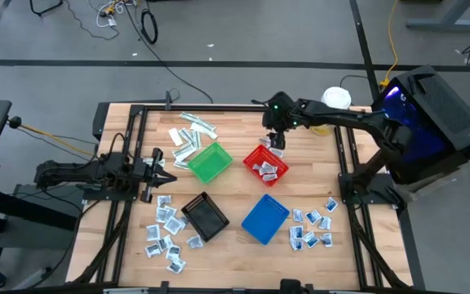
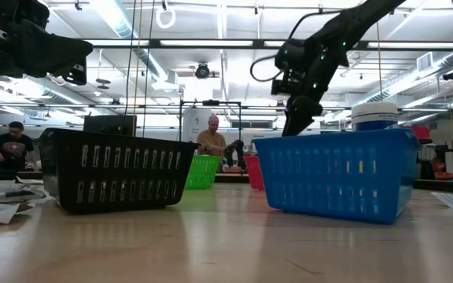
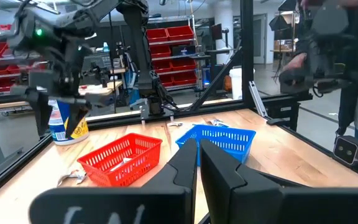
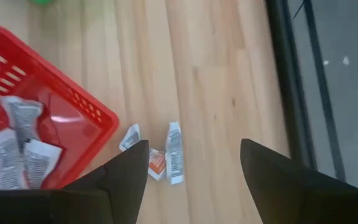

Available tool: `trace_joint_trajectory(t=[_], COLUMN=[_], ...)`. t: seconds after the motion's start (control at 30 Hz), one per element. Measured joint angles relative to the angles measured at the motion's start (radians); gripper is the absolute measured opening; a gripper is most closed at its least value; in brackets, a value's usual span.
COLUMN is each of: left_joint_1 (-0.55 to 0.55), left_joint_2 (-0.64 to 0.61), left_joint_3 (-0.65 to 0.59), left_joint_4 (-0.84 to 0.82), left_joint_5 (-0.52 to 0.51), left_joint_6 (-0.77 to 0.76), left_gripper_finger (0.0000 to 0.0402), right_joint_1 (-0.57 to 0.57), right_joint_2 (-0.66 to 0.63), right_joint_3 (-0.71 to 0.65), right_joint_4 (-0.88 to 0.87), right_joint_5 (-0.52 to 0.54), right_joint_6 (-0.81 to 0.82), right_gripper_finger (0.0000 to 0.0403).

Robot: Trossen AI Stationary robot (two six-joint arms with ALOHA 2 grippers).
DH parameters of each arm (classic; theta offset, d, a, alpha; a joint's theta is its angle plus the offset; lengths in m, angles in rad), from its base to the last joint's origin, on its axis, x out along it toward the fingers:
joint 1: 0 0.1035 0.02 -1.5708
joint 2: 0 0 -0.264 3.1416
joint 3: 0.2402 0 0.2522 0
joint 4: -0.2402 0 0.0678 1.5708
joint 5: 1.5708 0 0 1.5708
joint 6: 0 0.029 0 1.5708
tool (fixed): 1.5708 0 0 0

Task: Pick & Place First Aid Supplies
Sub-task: Put the orange ointment pack into the red bin

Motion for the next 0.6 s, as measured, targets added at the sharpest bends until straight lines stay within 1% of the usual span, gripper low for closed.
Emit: trace_joint_trajectory(t=[0.17, 0.43, 0.6], left_joint_1=[0.000, 0.000, 0.000], left_joint_2=[0.000, 0.000, 0.000], left_joint_3=[0.000, 0.000, 0.000], left_joint_4=[0.000, 0.000, 0.000], left_joint_5=[0.000, 0.000, 0.000], left_joint_6=[0.000, 0.000, 0.000], left_gripper_finger=[0.0025, 0.0025, 0.0025], right_joint_1=[-0.023, -0.044, -0.047], right_joint_2=[0.059, 0.128, 0.163], right_joint_3=[0.000, 0.000, 0.000], right_joint_4=[0.008, 0.042, 0.067], right_joint_5=[-0.077, -0.120, -0.124], right_joint_6=[0.002, -0.018, -0.018], right_gripper_finger=[0.0256, 0.0256, 0.0256])
